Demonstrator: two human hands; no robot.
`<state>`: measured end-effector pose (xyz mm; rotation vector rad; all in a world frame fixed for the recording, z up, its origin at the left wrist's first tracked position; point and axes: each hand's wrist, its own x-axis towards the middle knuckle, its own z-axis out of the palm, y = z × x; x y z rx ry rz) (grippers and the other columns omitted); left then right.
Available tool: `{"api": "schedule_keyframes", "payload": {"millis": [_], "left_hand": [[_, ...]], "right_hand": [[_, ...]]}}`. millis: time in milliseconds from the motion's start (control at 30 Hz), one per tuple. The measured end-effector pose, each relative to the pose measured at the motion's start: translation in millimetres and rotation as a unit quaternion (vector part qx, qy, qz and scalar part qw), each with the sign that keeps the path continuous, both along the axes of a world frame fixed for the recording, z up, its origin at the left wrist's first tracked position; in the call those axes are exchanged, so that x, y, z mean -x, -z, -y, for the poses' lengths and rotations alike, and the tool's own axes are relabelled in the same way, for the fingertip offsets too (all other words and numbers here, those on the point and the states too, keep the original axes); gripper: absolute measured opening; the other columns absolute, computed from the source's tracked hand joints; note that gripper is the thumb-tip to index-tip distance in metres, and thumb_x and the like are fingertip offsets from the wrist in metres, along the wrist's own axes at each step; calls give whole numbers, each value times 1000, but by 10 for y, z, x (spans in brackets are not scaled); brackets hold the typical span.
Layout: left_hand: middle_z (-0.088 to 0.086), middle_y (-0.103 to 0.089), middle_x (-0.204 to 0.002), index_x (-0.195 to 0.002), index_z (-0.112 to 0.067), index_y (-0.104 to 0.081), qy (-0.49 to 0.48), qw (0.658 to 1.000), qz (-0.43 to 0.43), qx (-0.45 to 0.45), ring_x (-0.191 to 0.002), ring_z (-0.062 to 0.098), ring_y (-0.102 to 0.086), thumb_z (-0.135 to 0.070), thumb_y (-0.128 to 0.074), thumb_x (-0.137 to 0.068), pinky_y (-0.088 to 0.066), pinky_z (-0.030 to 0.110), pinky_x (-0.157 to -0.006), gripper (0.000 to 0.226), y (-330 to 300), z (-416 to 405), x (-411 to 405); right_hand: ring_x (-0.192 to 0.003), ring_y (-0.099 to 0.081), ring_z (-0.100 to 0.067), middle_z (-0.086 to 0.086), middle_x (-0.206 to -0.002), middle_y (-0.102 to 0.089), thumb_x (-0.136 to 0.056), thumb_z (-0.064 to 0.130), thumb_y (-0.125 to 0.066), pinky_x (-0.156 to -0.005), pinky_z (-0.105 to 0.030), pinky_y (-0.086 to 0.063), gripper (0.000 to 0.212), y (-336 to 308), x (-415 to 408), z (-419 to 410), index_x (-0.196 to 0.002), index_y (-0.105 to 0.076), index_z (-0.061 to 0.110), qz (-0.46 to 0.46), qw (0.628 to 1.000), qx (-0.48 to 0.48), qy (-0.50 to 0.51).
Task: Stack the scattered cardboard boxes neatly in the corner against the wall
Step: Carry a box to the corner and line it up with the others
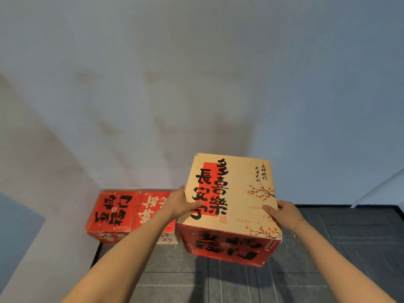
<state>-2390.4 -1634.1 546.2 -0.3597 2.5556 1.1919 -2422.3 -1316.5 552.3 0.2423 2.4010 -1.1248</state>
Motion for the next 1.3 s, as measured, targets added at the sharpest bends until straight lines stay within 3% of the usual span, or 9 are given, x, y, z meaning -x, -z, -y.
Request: {"api": "schedule_keyframes", "payload": {"millis": [100,267,500,667,800,867,1033,1300], "left_hand": [[-8,-64,-113,-122,-20,-46,-13,1000,9,3,-98,14,-61,-48,-77,-73,-50,29,-80,64,160,70,154],[3,-63,-119,-131,-13,-43,-57,997,46,-3,-107,22,-61,-39,-78,-74,-47,30,-83,72,475,208,453],[5,-62,-122,-138,-12,-36,-99,990,95,14,-110,24,-60,-46,-78,-71,-49,35,-88,87,936,486,901],[7,-61,-123,-139,-11,-31,-133,985,114,-6,-108,26,-61,-45,-79,-71,-49,35,-85,90,1333,590,1162],[7,-63,-118,-140,-13,-27,-130,981,146,-10,-97,23,-64,-48,-78,-71,-50,30,-75,93,1769,723,1338],[6,-64,-116,-139,-13,-28,-130,979,155,-9,-93,22,-64,-49,-78,-70,-51,31,-76,92,2014,803,1437],[1,-62,-113,-127,-11,-42,-142,977,155,11,-98,21,-62,-44,-80,-71,-50,32,-79,75,2682,1022,1699],[-2,-58,-97,-106,-12,-43,-165,968,191,1,-93,18,-57,-37,-79,-74,-48,32,-76,54,3752,1217,1867]], "right_hand": [[-93,-66,-22,-7,-105,-69,-88,33,-61,-87,-40,-53,24,154,249,89,-105,-60,16,13,1000,6,2],[-93,-66,-21,-7,-107,-70,-87,33,-62,-86,-39,-53,31,563,711,288,-111,-62,13,40,999,17,-20],[-89,-64,-18,-7,-111,-68,-89,32,-60,-70,-25,-50,33,1098,1299,600,-116,-59,12,64,996,37,-46],[-99,-63,-24,-3,-106,-67,-87,36,-62,-82,-38,-53,33,1506,1637,750,-112,-61,14,45,998,8,-49],[-80,-59,-15,1,-90,-65,-90,42,-55,-60,-20,-42,34,1856,1848,900,-104,-61,12,38,993,-46,-101],[-78,-59,-13,0,-95,-66,-90,40,-55,-58,-17,-41,30,2068,1976,972,-108,-60,16,48,993,-45,-102],[-84,-62,-16,0,-101,-67,-89,39,-58,-68,-23,-49,34,2762,2228,1176,-115,-59,17,71,992,-48,-89],[-92,-63,-19,-3,-110,-66,-88,34,-59,-79,-33,-53,39,3918,2194,1404,-121,-56,14,83,995,-41,-44]]}}
